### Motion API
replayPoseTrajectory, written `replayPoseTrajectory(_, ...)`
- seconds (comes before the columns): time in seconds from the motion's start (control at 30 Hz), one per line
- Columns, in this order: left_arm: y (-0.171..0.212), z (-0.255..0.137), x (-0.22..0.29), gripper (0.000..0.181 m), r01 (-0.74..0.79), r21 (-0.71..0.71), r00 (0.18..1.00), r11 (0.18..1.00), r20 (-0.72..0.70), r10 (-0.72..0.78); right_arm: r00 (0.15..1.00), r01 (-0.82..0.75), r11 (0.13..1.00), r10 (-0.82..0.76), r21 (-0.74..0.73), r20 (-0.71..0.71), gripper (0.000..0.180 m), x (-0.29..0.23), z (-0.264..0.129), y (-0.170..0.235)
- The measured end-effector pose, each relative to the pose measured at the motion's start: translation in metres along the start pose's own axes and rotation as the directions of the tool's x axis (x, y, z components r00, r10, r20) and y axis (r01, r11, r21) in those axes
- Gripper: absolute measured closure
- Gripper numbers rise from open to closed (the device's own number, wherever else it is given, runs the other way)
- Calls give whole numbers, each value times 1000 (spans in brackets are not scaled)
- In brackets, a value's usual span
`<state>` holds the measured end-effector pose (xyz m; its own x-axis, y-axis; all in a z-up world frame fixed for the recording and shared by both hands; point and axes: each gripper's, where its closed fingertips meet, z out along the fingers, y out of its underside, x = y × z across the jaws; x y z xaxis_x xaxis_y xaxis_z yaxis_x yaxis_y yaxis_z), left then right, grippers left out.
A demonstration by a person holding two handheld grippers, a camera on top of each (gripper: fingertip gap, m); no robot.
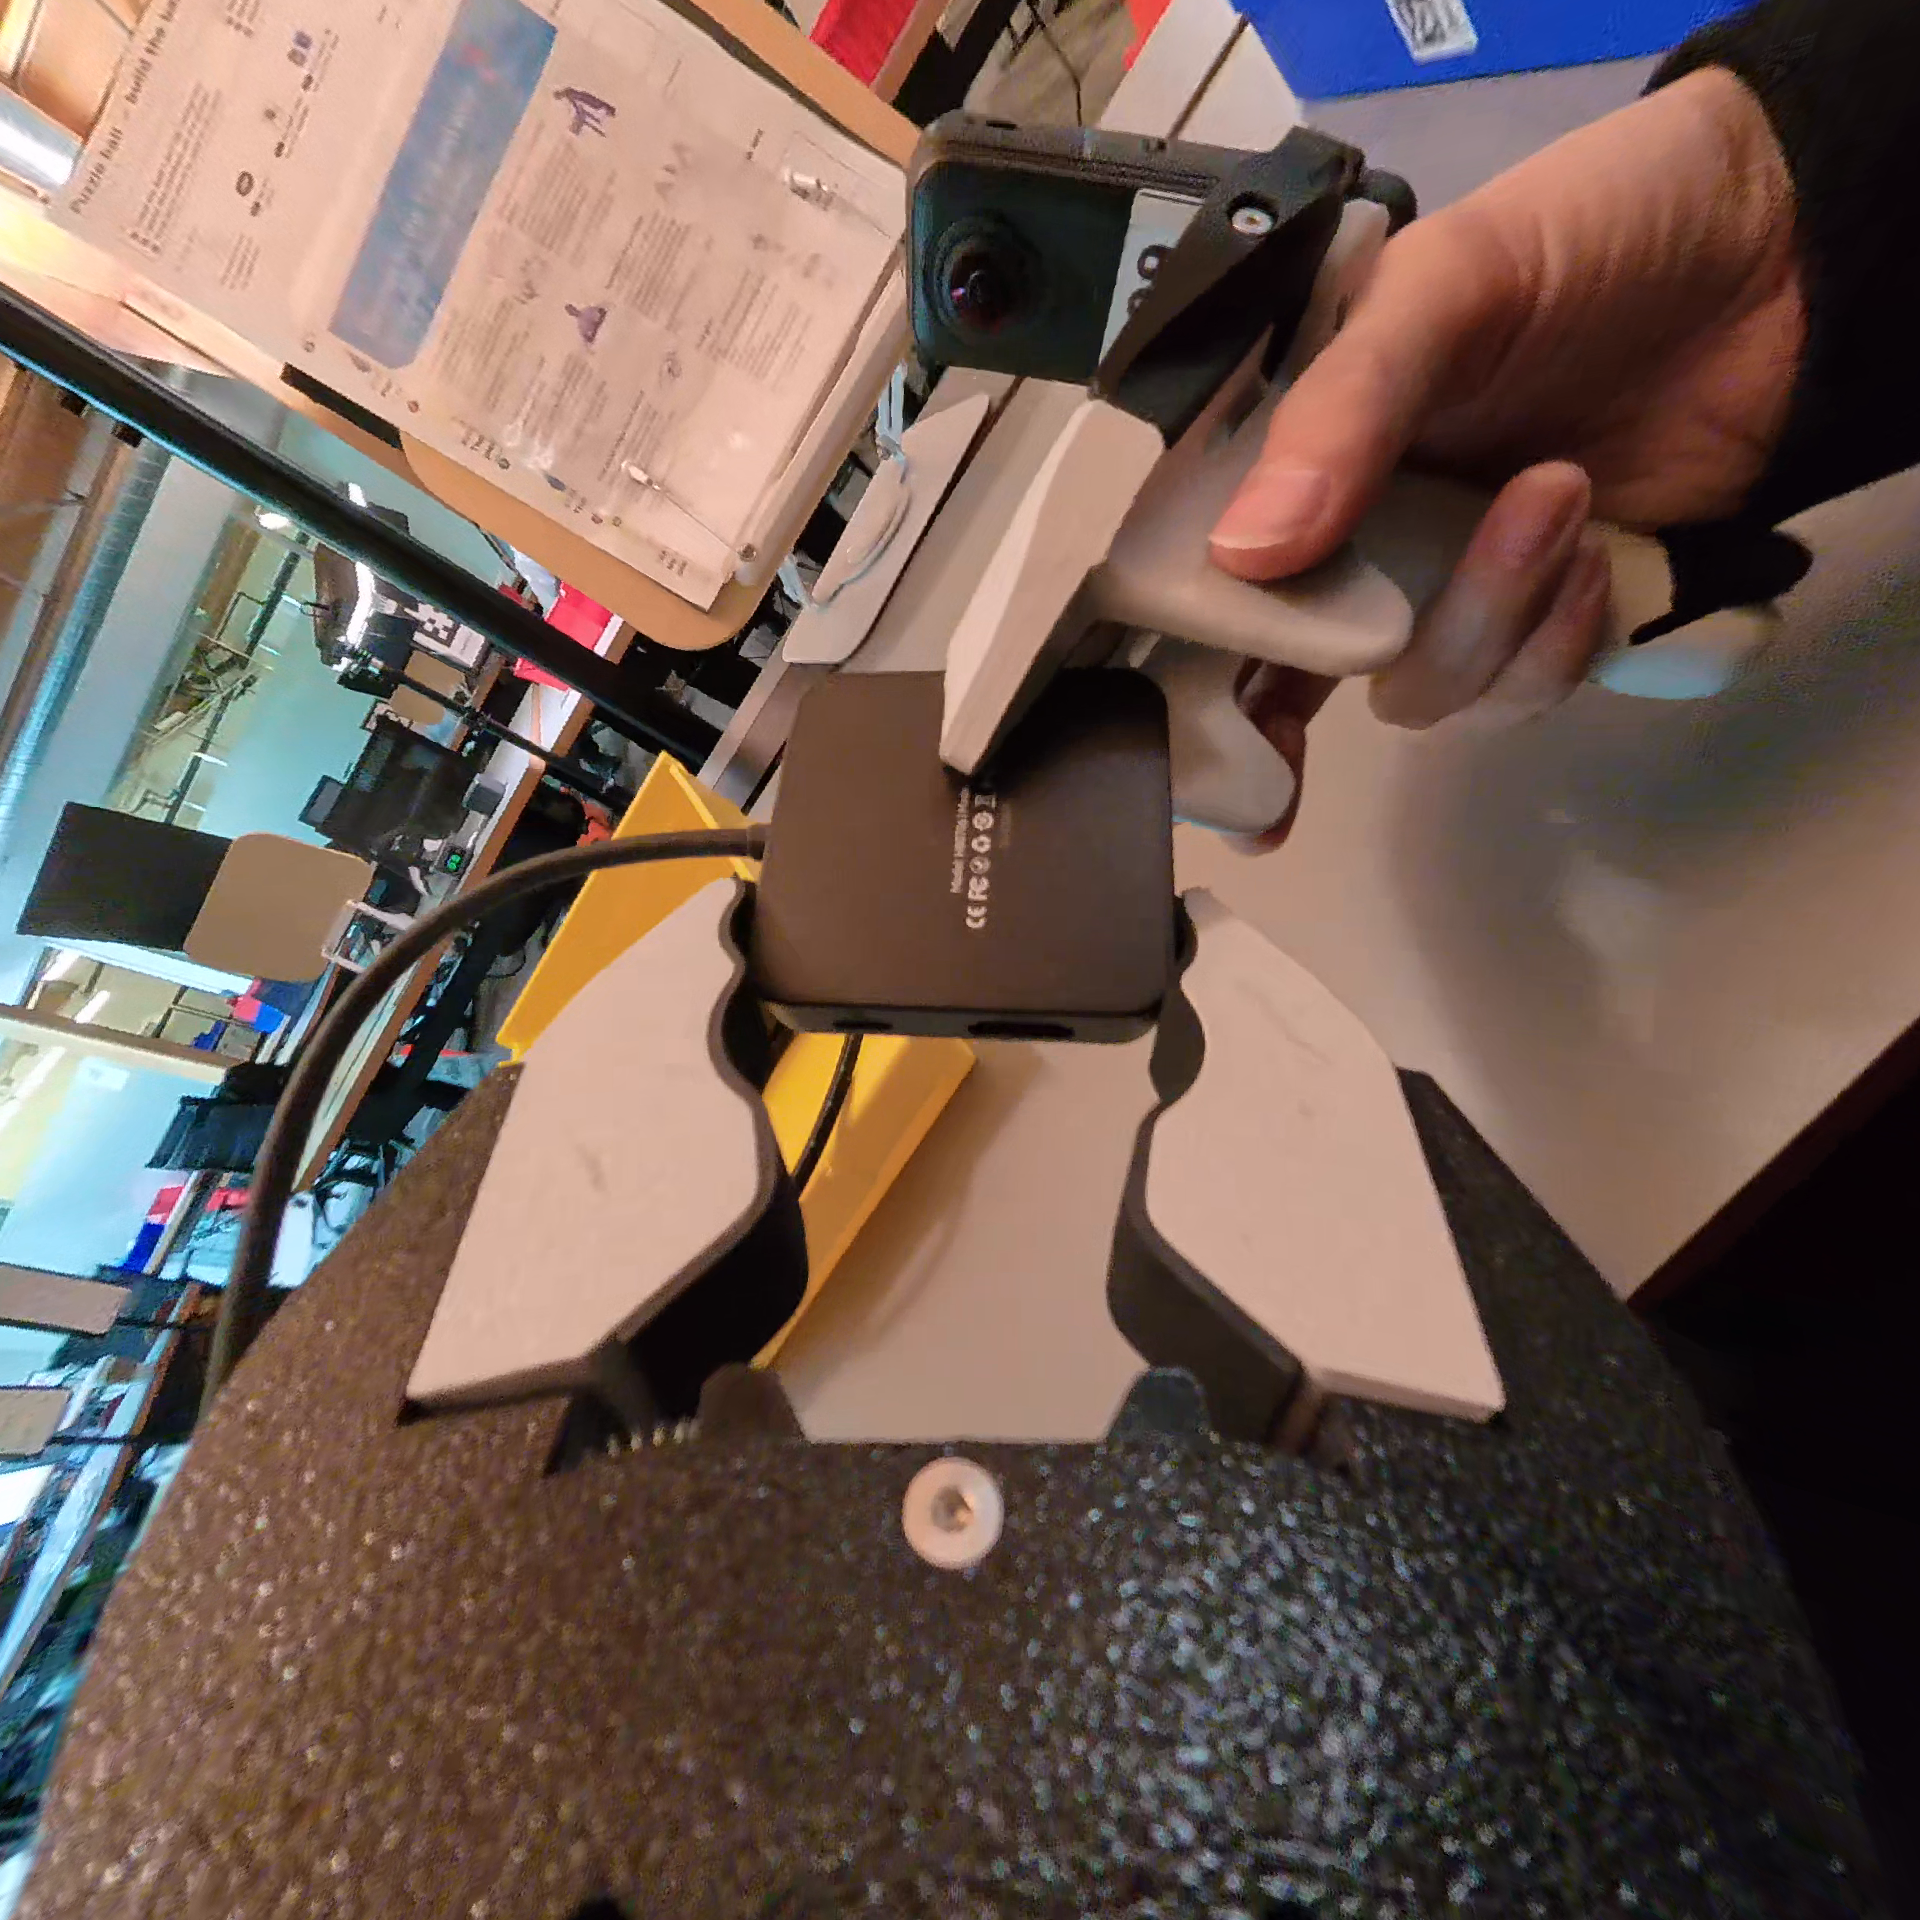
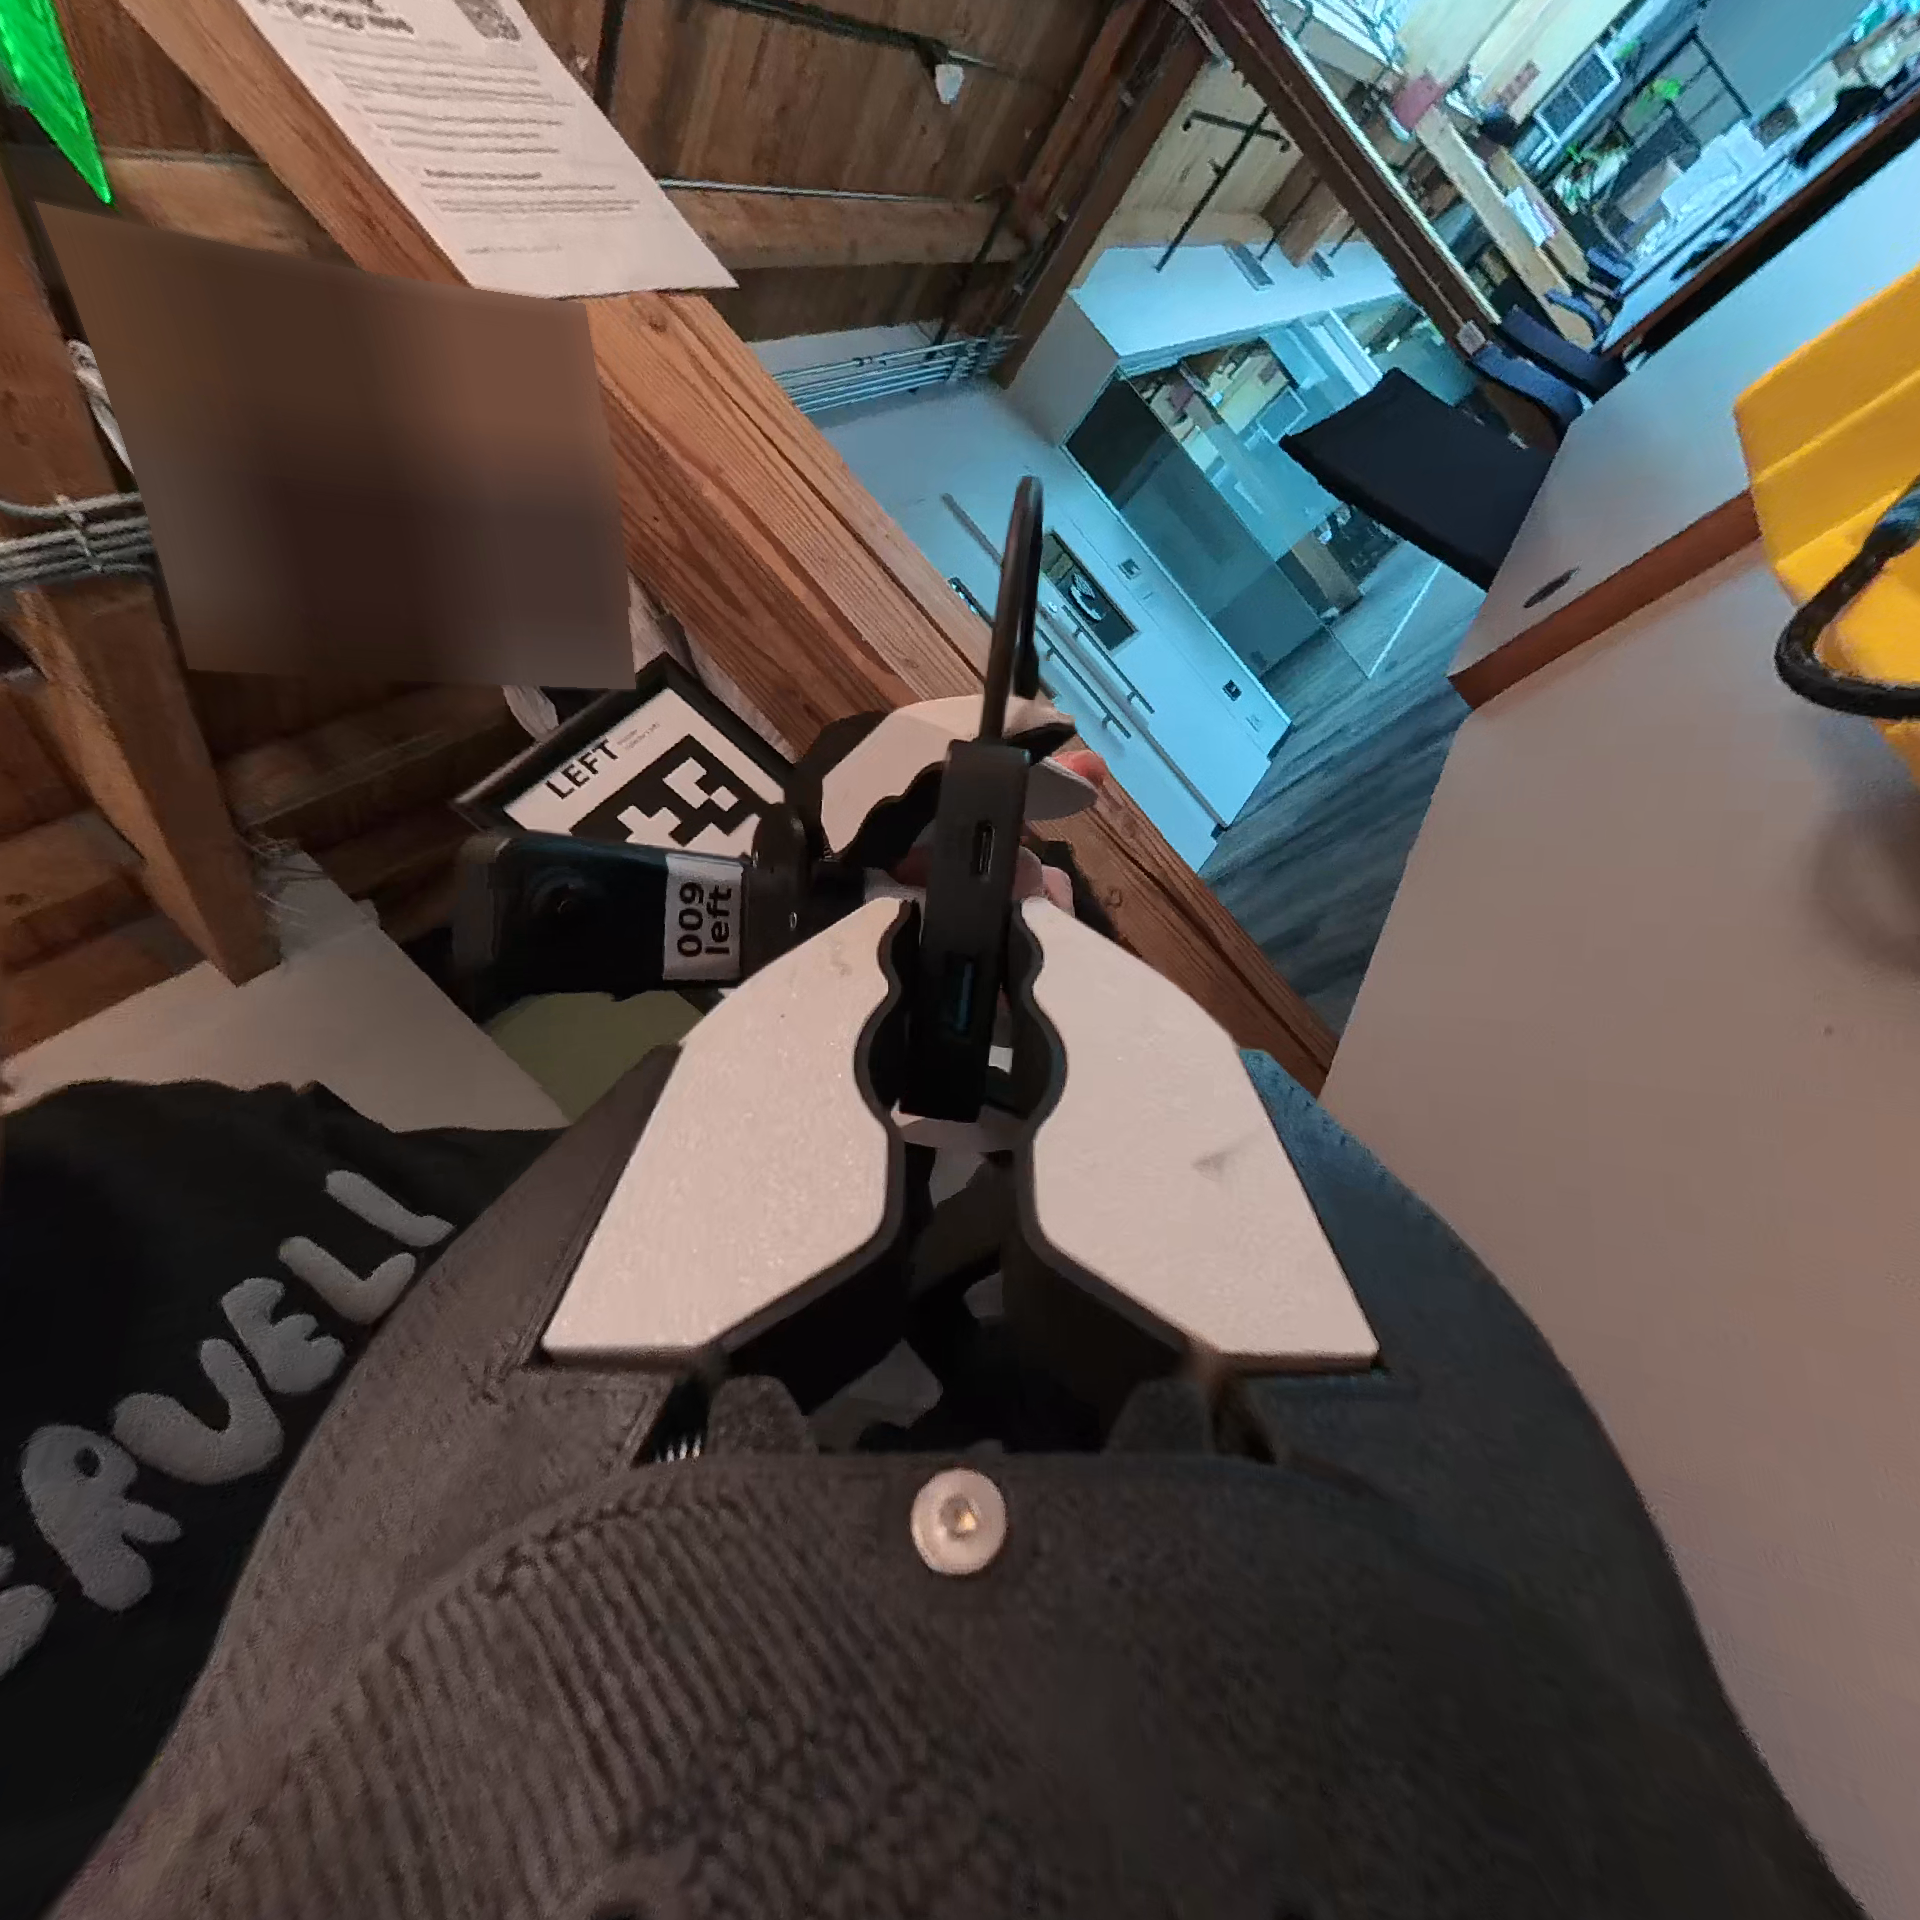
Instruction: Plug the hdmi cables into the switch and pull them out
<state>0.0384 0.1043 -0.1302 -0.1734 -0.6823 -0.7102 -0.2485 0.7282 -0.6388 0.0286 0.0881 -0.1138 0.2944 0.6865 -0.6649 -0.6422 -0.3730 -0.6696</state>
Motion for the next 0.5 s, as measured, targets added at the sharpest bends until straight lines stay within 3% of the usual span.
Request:
replayPoseTrajectory(0.13,-7,0,-7,108,79,100,997,992,-31,-76,971,239,971,-239,-6,-33,158,-8,1,-6)
replayPoseTrajectory(0.17,-7,0,-9,108,92,116,995,989,-43,-87,947,315,949,-315,-10,-66,148,-7,-1,-8)
replayPoseTrajectory(0.23,-5,-2,-13,108,129,147,990,981,-75,-119,860,492,870,-492,-30,-136,120,-8,-4,-15)
replayPoseTrajectory(0.33,-7,-4,-12,108,191,204,974,960,-159,-160,636,743,658,-751,-124,-177,92,-10,-10,-16)
replayPoseTrajectory(0.43,-5,-4,-2,108,180,210,962,961,-240,-128,512,814,533,-846,-231,-147,82,-6,-10,-8)
replayPoseTrajectory(0.5,-2,-4,7,108,157,199,951,967,-294,-94,477,840,483,-875,-248,-88,89,-10,-6,1)
